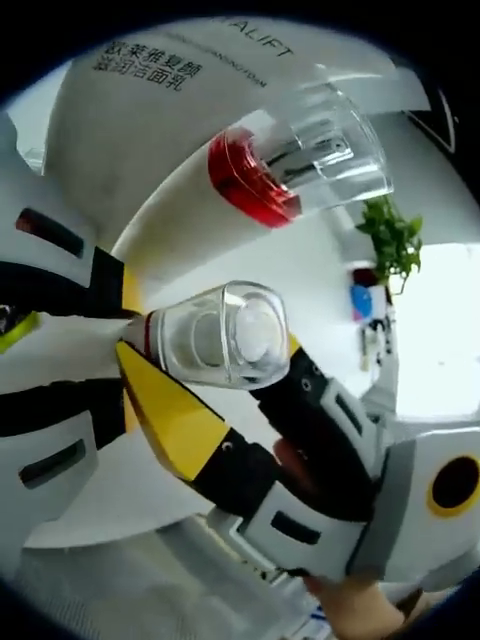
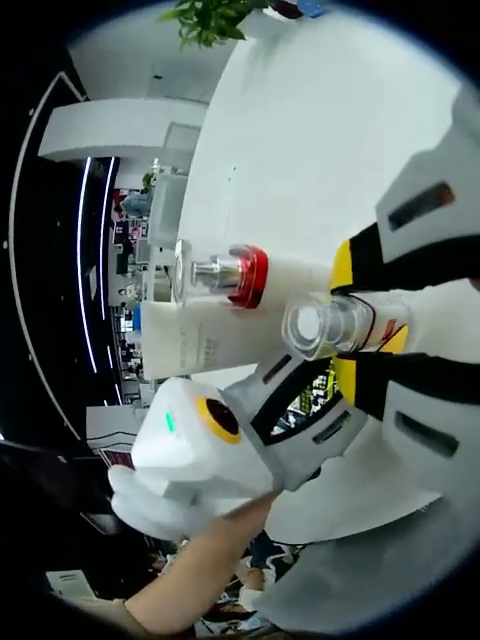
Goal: Arrange the skincare products in the storage area until every visible bottle or jar stands upright without overlapping.
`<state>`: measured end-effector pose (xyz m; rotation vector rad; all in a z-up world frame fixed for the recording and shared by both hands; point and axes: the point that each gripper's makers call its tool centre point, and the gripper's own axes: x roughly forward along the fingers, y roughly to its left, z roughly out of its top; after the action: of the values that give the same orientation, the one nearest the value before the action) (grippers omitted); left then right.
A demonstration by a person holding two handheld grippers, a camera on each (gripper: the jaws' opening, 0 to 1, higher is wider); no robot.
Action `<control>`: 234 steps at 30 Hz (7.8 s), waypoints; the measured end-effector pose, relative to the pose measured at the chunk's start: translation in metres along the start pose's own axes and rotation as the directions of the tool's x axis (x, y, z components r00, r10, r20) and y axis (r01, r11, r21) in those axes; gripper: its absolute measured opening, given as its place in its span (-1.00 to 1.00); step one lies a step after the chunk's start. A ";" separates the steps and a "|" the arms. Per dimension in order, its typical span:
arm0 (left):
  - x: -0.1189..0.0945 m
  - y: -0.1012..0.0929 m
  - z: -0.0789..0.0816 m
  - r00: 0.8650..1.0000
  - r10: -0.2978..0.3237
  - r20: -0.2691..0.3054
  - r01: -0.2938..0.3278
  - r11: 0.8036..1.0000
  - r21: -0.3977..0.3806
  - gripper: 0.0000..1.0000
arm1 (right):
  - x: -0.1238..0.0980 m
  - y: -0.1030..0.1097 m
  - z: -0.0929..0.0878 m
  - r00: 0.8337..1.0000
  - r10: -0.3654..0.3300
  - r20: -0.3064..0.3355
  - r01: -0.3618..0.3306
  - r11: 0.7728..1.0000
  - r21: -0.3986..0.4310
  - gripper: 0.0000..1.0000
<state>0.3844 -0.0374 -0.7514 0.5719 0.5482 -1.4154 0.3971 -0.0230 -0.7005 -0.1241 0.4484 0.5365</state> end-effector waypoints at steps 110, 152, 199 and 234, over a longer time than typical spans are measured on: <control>-0.212 -0.093 -0.119 0.904 0.399 -0.153 -0.419 0.764 -0.491 0.89 | -0.101 0.081 0.009 0.998 0.048 0.042 -0.052 0.992 0.116 0.43; -0.252 -0.127 -0.128 0.835 0.542 -0.101 -0.492 0.650 -0.579 0.78 | -0.101 0.075 -0.014 0.999 0.003 -0.034 0.003 0.982 0.188 0.68; -0.254 -0.125 -0.131 0.834 0.544 -0.094 -0.478 0.626 -0.617 0.64 | -0.064 -0.014 0.104 0.998 0.058 -0.025 -0.059 0.998 -0.016 0.75; -0.257 -0.124 -0.128 0.834 0.550 -0.050 -0.444 0.614 -0.652 0.60 | -0.007 -0.081 0.218 1.000 0.016 0.013 -0.014 0.984 -0.176 0.50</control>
<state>0.2391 0.2300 -0.6827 0.0276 0.6425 -0.6451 0.5164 -0.0453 -0.5016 -0.2860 0.3878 0.5914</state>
